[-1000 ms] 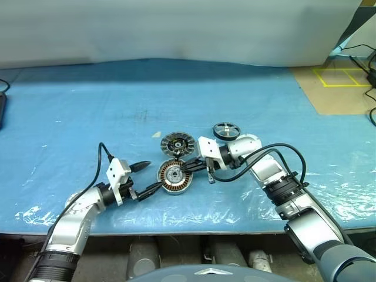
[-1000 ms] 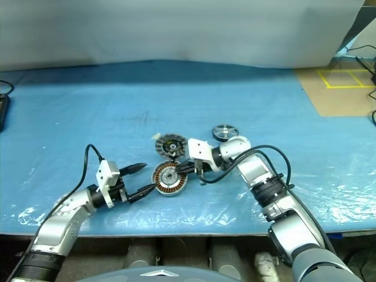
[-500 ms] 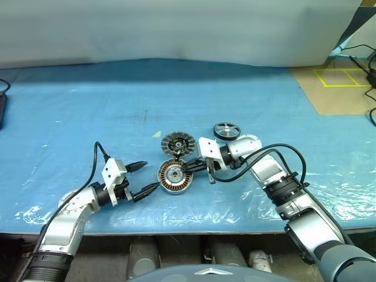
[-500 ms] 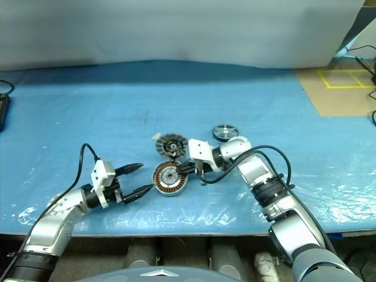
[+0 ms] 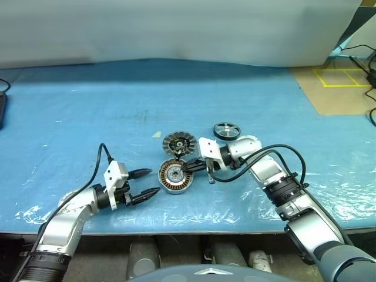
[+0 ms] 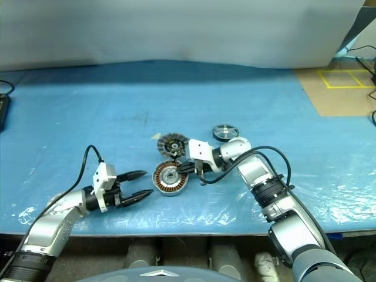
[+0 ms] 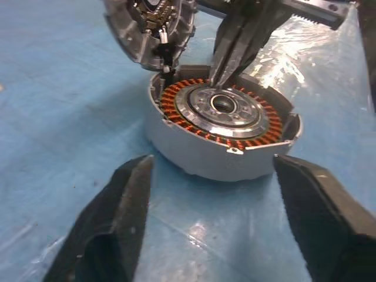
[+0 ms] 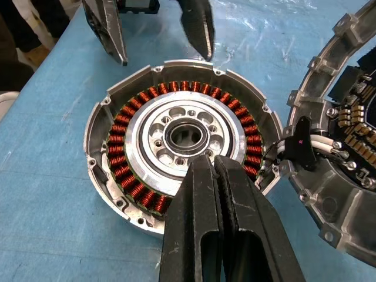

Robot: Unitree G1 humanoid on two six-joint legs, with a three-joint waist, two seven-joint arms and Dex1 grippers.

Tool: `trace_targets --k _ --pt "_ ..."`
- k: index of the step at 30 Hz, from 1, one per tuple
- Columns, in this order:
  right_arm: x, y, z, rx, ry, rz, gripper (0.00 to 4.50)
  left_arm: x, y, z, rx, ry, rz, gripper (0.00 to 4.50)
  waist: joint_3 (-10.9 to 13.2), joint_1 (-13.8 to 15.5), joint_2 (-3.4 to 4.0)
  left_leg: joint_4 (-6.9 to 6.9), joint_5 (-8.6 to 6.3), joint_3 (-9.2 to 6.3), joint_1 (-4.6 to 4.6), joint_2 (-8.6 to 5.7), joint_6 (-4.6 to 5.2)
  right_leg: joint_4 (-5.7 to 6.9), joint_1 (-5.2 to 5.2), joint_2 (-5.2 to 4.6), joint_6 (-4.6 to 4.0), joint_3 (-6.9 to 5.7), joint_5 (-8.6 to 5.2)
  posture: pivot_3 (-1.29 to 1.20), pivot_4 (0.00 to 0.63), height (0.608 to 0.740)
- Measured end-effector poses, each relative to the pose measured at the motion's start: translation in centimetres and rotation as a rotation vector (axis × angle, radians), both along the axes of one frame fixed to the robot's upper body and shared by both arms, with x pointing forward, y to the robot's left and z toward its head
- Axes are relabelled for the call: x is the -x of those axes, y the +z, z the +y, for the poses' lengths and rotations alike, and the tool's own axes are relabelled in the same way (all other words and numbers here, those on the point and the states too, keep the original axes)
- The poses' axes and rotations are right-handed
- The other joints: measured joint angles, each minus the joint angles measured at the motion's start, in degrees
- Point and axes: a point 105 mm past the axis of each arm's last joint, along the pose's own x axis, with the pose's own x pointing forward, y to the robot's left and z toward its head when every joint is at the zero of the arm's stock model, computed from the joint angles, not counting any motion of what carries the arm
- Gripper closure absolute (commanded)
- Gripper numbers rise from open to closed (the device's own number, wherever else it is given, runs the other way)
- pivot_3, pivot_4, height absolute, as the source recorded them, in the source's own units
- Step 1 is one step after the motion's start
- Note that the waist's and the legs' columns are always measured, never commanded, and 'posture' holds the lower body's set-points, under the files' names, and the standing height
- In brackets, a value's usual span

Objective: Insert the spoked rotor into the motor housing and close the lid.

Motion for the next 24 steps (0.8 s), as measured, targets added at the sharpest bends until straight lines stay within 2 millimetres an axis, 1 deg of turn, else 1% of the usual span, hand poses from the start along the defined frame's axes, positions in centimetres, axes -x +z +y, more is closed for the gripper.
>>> trace_targets --k 4,6,12,16,22,24 --pt "-0.1 -0.1 0.0 -0.002 -0.002 -0.004 4.47 0.1 0.0 0.1 -0.007 -0.008 0.000 3.50 0.0 0.0 0.00 0.03 0.00 0.00 0.00 0.00 0.00 0.02 0.01 -0.01 0.00 0.01 0.00 0.00 0.150 0.740" --pt "-0.1 -0.1 0.0 -0.002 -0.004 -0.005 4.47 0.1 0.1 0.2 -0.013 -0.011 -0.006 4.15 0.0 0.0 0.00 0.04 0.00 0.00 0.01 0.00 0.00 0.03 0.01 -0.01 0.00 0.01 0.00 0.00 0.150 0.740" --pt "-0.1 -0.1 0.0 -0.003 -0.003 -0.008 4.47 -0.4 0.3 0.1 -0.022 -0.005 -0.034 4.15 0.0 0.0 0.00 0.08 0.00 0.00 0.00 0.00 0.00 0.07 0.00 -0.01 0.00 0.01 0.00 0.00 0.150 0.740" --pt "-0.1 0.2 0.0 -0.004 -0.001 -0.009 4.47 -0.4 0.1 -0.3 -0.025 -0.011 -0.031 4.15 0.0 0.0 0.00 0.07 0.00 0.00 -0.02 0.00 0.00 0.07 -0.01 -0.01 0.00 0.01 0.00 0.00 0.150 0.740" --pt "-0.4 1.5 -0.1 -0.003 0.004 -0.049 4.47 -0.4 0.0 -0.4 -0.027 -0.011 -0.030 4.15 0.0 0.0 0.00 0.08 0.00 0.00 -0.02 0.00 0.00 0.08 -0.02 -0.01 0.00 0.01 0.00 0.00 0.150 0.740" --pt "-0.5 2.3 0.0 -0.010 0.006 -0.069 4.47 -0.3 -0.2 -0.7 -0.029 -0.019 -0.024 4.15 0.0 0.0 0.00 0.08 0.00 0.00 -0.02 0.00 0.00 0.08 -0.02 -0.01 0.00 0.02 0.00 0.00 0.150 0.740"
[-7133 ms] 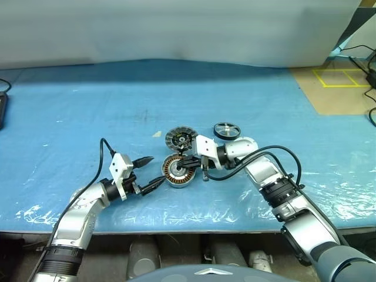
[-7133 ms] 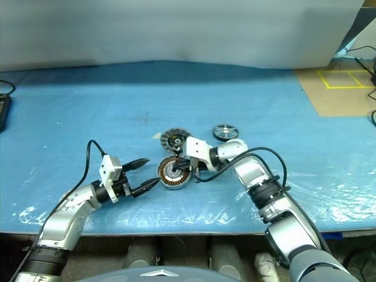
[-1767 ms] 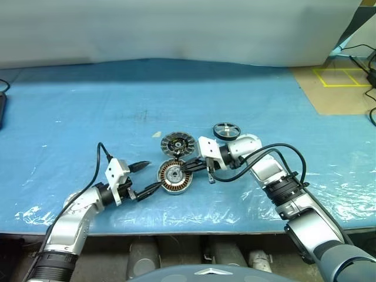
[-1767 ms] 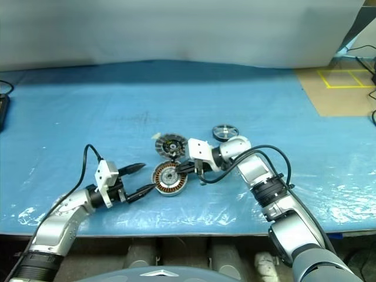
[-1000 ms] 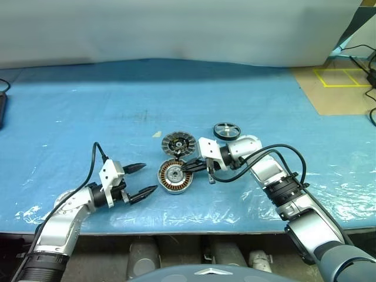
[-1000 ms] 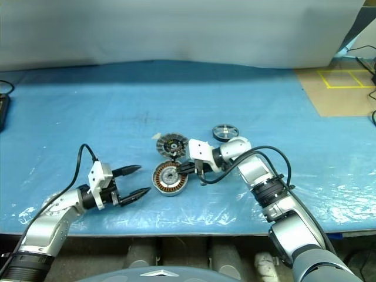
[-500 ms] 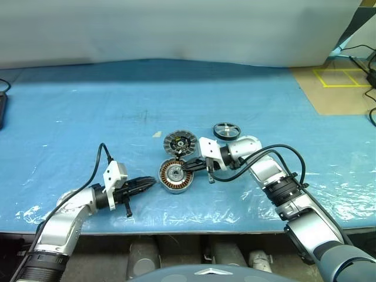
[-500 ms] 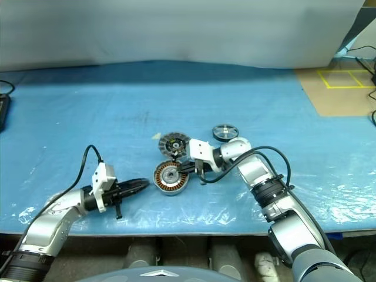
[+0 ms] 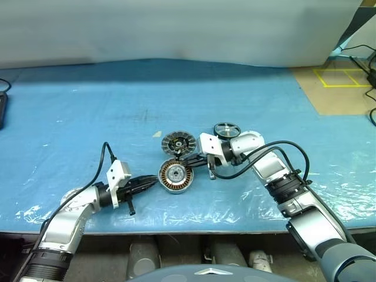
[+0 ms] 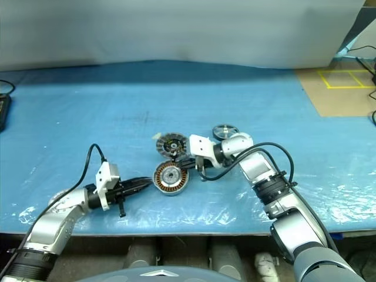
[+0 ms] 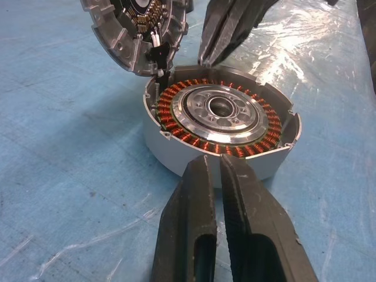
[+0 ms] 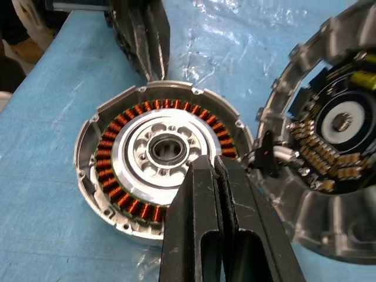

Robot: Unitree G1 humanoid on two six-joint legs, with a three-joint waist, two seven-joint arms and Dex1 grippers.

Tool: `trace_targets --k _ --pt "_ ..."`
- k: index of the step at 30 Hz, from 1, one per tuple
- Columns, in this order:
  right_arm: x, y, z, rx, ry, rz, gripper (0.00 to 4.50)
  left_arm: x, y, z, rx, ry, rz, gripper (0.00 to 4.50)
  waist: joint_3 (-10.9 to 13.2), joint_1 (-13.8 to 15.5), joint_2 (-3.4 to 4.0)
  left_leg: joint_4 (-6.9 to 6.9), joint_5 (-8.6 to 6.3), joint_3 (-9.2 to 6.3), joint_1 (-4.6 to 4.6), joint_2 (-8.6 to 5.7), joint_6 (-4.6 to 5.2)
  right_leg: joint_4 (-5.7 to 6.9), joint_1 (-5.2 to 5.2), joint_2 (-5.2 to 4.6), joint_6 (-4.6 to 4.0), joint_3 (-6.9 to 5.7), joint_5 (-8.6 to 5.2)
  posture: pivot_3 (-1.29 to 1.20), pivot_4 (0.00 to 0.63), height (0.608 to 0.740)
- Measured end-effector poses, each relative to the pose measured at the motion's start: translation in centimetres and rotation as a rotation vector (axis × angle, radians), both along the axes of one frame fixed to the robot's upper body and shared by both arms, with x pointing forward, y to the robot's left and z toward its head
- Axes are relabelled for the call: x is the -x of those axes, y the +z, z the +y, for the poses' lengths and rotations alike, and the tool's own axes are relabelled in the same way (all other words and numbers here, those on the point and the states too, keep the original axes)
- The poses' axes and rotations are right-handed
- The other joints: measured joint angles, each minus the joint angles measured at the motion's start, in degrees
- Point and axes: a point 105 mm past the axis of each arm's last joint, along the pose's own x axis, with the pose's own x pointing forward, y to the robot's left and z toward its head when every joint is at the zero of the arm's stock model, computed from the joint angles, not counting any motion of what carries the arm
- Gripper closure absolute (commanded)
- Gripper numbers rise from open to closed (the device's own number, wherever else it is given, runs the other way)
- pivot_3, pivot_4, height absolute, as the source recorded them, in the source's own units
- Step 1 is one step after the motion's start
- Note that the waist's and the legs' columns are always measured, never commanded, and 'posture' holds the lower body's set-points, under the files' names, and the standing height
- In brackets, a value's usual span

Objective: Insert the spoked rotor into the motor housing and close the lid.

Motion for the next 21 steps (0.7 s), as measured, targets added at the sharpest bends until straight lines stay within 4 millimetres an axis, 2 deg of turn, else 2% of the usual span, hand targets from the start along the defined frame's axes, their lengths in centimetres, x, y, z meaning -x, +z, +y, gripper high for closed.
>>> trace_targets --k 4,13,21 --pt "-0.2 0.2 -0.3 0.009 -0.002 -0.008 4.47 0.0 -0.2 -0.3 -0.002 -0.001 0.004 4.15 0.0 0.0 0.00 0.00 0.00 0.00 -0.02 0.00 0.00 0.00 -0.01 0.00 0.00 -0.01 0.00 0.00 0.150 0.740" --pt "0.0 -1.4 -0.9 0.058 -0.011 0.036 4.47 -0.2 -0.2 -0.3 -0.002 0.005 0.003 4.15 0.0 0.0 0.00 0.04 0.00 0.00 -0.02 0.00 0.00 0.02 -0.01 0.00 0.00 0.00 0.00 0.00 0.150 0.740" --pt "0.1 -1.6 -0.8 0.062 0.004 0.036 4.47 -0.2 -0.3 -0.3 -0.002 0.011 0.006 4.15 0.0 0.0 0.00 0.04 0.00 0.00 -0.01 0.01 0.00 0.03 -0.01 0.00 0.00 0.00 0.00 0.00 0.150 0.740"
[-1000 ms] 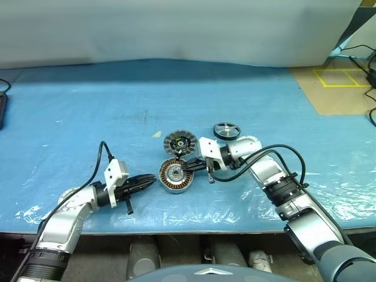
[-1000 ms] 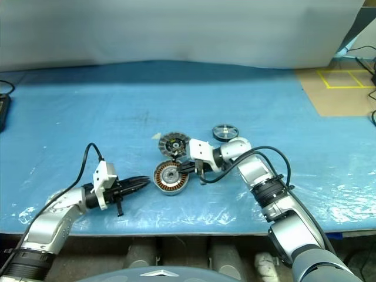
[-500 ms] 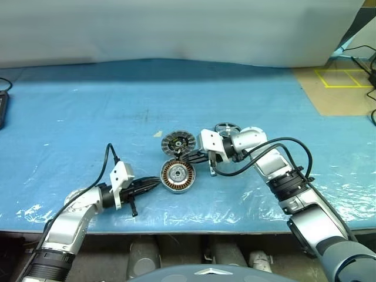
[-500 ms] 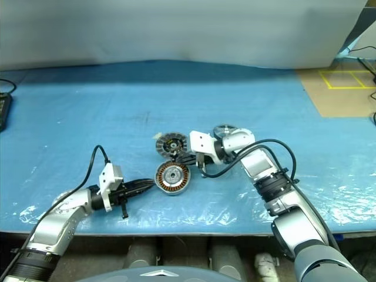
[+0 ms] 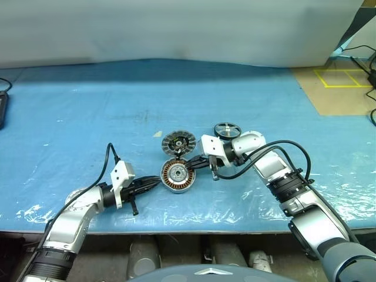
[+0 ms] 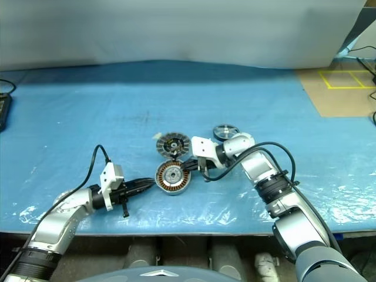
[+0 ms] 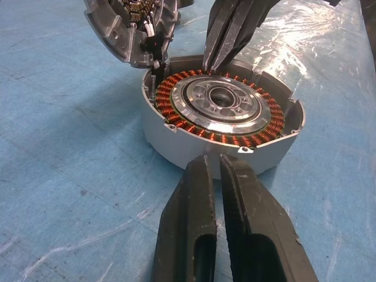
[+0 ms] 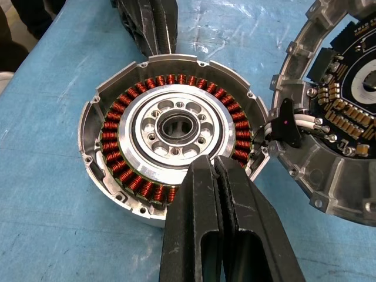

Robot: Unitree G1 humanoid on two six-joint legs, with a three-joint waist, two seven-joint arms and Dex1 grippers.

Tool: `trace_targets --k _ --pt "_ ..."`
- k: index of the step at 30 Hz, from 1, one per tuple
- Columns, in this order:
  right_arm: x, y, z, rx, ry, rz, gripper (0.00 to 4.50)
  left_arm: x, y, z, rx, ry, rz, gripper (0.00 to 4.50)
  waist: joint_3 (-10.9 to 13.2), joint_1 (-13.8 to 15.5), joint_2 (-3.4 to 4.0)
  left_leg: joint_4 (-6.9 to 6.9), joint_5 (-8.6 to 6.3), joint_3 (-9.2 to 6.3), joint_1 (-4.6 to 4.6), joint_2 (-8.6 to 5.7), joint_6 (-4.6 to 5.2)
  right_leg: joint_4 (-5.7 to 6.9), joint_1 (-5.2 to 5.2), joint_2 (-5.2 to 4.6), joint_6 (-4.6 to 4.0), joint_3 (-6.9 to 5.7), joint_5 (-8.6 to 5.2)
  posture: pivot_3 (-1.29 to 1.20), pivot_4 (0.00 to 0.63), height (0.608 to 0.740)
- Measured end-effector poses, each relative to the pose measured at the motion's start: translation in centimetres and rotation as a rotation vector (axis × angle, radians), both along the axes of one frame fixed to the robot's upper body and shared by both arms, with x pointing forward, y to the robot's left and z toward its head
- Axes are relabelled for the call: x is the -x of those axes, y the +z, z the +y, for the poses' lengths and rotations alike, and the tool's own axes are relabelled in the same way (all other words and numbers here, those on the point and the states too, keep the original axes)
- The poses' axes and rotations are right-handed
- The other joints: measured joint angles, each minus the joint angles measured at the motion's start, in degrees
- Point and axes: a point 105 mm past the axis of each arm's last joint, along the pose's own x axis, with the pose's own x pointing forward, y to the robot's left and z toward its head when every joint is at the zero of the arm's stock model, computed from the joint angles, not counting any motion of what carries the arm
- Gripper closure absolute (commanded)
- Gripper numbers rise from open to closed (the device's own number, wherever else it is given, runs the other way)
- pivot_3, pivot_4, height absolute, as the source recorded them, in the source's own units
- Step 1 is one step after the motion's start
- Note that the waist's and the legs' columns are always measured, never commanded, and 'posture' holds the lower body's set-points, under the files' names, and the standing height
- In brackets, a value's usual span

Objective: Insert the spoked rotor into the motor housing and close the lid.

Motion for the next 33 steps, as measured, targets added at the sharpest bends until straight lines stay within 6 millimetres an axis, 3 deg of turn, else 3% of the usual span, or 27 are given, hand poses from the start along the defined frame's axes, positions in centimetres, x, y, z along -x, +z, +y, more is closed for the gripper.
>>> trace_targets --k 33 --pt "0.71 -0.51 0.89 -0.009 0.048 0.004 4.47 0.18 -0.14 -0.01 -0.006 0.018 0.008 4.15 0.0 0.0 0.00 0.00 0.00 0.00 0.02 0.00 0.00 0.01 0.00 0.00 0.00 0.01 0.00 0.00 0.150 0.740"
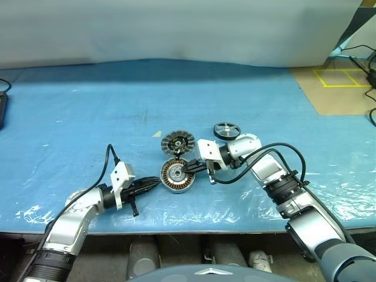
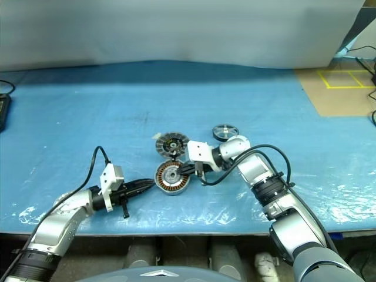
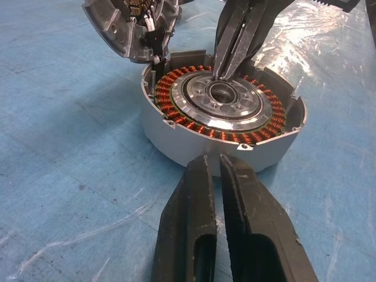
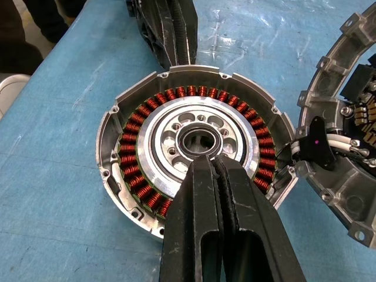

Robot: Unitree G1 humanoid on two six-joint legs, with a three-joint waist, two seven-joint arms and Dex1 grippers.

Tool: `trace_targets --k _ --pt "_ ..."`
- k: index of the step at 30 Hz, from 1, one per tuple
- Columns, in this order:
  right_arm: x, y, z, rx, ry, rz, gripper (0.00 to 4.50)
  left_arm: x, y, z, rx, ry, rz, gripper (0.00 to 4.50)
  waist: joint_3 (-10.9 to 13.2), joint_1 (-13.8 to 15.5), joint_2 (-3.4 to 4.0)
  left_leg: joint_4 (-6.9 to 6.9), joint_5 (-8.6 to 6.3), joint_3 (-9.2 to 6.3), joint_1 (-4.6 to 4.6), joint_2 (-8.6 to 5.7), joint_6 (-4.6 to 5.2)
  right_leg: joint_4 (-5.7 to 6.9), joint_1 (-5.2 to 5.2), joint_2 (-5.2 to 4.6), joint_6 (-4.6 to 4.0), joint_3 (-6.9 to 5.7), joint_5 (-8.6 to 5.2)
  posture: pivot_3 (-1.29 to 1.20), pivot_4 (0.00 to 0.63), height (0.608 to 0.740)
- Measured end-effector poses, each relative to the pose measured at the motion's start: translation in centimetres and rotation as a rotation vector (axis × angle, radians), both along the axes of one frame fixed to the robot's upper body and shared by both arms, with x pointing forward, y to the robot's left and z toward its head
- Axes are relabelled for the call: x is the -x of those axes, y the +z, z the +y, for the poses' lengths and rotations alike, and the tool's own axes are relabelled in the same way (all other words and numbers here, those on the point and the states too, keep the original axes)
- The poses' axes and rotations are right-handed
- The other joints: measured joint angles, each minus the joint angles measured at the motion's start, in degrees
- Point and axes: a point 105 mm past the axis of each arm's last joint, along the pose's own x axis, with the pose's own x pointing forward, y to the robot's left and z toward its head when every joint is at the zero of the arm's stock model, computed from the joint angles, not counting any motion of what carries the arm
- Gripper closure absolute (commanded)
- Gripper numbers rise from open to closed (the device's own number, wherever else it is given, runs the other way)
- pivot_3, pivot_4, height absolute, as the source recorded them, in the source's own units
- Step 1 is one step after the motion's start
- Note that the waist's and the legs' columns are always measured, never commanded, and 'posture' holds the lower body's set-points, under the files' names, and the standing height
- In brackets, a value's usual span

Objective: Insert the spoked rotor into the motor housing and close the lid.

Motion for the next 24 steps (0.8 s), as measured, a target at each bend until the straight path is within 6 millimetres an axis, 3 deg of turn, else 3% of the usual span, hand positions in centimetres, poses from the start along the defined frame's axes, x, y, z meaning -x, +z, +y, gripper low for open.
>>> trace_targets --k 24 --pt "0.4 0.5 1.5 -0.009 0.075 -0.026 4.47 -0.2 0.8 -0.6 0.000 -0.003 -0.012 4.15 0.0 0.0 0.00 0.00 0.00 0.00 -0.06 -0.01 0.00 -0.01 -0.04 0.00 0.00 -0.01 0.00 0.00 0.150 0.740"
